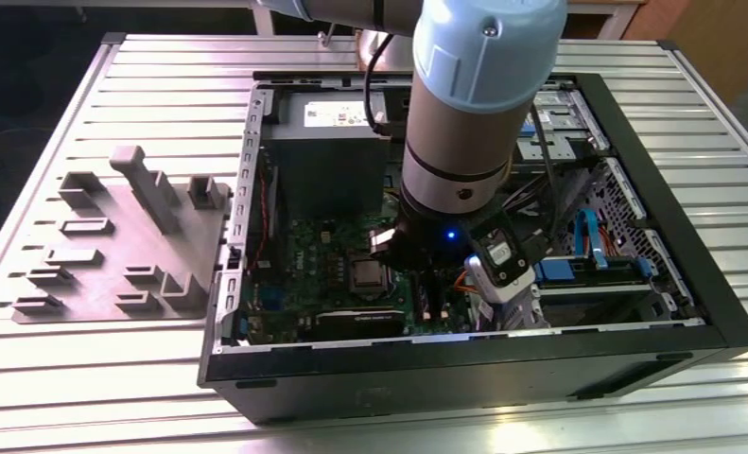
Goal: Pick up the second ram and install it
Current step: 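Press down the second ram until it locks into place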
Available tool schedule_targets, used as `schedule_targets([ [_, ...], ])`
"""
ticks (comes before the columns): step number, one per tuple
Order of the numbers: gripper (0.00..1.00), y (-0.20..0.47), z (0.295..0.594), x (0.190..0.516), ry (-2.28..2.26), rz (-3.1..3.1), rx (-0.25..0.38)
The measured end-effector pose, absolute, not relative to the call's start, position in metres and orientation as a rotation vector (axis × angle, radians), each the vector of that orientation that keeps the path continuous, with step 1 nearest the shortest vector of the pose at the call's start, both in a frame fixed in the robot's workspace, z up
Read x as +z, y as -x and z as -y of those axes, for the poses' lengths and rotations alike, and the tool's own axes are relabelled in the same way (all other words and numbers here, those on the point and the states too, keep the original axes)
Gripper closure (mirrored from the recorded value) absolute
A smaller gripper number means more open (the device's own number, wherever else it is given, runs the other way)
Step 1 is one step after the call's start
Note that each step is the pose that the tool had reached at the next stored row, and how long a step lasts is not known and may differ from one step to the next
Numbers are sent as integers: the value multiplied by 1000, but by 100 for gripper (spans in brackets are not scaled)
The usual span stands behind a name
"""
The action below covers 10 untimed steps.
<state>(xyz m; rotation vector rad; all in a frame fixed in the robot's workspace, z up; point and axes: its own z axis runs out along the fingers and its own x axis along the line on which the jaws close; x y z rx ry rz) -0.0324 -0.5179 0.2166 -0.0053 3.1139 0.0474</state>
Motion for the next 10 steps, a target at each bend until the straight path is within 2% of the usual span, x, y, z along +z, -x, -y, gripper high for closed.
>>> schedule_targets([
  [10, 90, 32, 518, 222, 5, -3113, 51],
])
